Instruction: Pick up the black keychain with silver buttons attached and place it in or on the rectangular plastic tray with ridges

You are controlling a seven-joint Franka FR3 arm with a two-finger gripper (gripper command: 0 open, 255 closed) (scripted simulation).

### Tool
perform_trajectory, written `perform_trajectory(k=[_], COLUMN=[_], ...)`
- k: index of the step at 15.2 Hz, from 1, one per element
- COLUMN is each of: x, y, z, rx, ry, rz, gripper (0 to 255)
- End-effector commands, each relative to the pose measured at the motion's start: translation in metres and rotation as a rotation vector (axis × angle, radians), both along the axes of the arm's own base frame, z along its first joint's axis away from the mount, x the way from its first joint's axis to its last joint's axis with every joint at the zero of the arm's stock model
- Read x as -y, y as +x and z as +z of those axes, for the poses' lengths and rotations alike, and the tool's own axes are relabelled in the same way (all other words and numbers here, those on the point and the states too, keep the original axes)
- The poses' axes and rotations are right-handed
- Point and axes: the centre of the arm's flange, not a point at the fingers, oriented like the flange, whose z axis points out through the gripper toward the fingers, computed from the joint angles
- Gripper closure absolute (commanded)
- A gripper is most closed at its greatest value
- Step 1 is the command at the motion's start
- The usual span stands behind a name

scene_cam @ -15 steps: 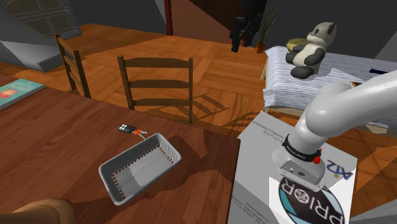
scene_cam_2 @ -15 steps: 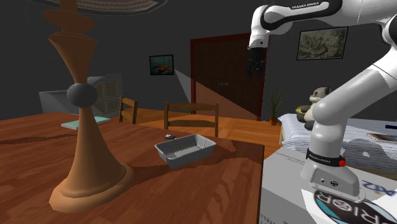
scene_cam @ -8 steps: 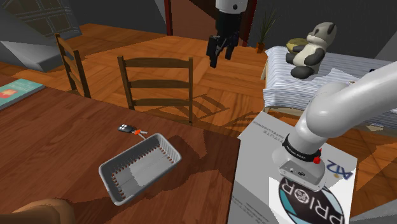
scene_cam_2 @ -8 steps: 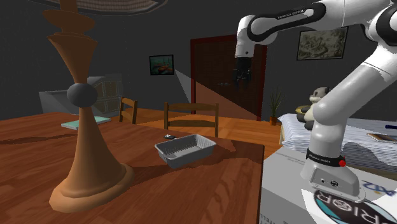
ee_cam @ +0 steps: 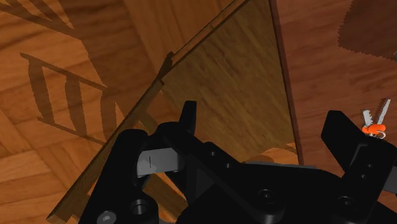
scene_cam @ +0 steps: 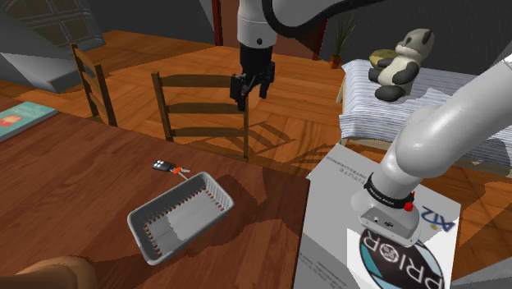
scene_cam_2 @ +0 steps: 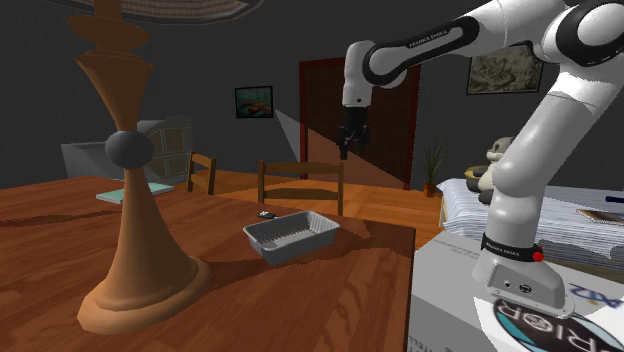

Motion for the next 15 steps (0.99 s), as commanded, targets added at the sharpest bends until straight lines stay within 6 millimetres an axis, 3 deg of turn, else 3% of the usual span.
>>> perform_trajectory(k=[1, 15], x=[-0.02, -0.168], y=[0.011, 0.077], z=[-0.011, -0.101], rx=[0.002, 0.01], ry=[0.0, -0.009], rz=[0.005, 0.045], gripper=[0, 0])
